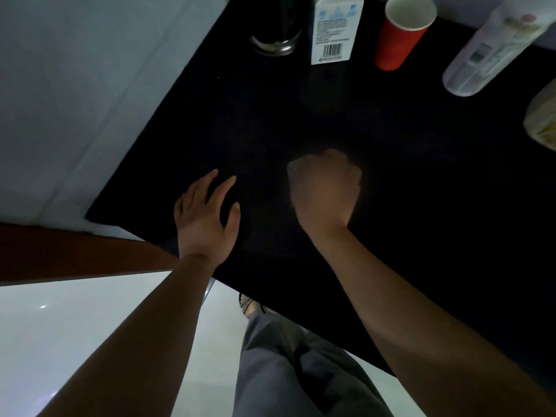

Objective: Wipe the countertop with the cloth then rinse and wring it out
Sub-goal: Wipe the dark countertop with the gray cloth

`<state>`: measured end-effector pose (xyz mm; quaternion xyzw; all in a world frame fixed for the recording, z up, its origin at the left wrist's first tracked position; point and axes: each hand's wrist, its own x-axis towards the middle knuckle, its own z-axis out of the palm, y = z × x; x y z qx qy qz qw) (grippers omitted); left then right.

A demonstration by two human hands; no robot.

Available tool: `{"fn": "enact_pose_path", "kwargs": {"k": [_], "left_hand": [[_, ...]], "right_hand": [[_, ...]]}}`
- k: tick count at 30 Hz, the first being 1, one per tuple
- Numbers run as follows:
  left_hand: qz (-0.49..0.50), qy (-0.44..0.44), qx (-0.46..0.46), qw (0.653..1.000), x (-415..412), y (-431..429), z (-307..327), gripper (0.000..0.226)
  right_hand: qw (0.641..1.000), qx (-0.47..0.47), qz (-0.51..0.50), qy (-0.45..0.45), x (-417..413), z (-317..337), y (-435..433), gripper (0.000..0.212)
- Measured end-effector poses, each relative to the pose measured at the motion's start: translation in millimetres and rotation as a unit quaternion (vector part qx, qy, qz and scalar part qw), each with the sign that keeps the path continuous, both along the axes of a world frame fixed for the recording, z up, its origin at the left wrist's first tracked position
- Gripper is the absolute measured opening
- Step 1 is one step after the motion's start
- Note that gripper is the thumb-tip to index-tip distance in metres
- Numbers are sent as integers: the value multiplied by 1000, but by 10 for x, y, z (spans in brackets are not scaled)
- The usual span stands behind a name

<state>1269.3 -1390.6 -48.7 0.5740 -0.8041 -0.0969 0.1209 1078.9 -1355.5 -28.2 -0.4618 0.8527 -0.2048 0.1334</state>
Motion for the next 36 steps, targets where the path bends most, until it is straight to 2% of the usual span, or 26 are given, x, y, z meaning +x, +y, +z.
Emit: {"fn": "enact_pose_path", "kwargs": {"k": [3,6,9,15,18,23,26,28,32,36], "left_hand": [[-4,-1,-5,1000,4,-6,-5,50],[-4,-7,-7,1000,11,-4,-19,50],[-7,2,-10,1000,12,2,-19,48],[-2,5,-17,1000,20,-1,-22,48],[-9,4,-22,1000,17,-4,-14,48],[-14,-15,-19,1000,27,6,-4,48],[-27,-41,5,999,13,7,12,49],[-31,-25,23,999,20,-11,45,50],[-145,37,86,985,115,-382,179,49],[-221,0,34,975,132,-1169,141,44]], "right_hand": [[994,-26,108,24,195,-44,138,34],[985,-38,162,51,179,-115,650,35],[985,-26,156,63,-62,-126,807,36],[998,5,28,50,-74,-38,-92,39],[996,-8,67,60,150,-60,-95,37],[988,-16,140,68,220,-104,552,35],[993,-7,92,77,63,-79,673,38],[996,9,42,78,-28,-67,532,36],[995,11,-75,68,-212,-39,-305,36],[995,-6,-87,57,-109,-34,-1205,37]]}}
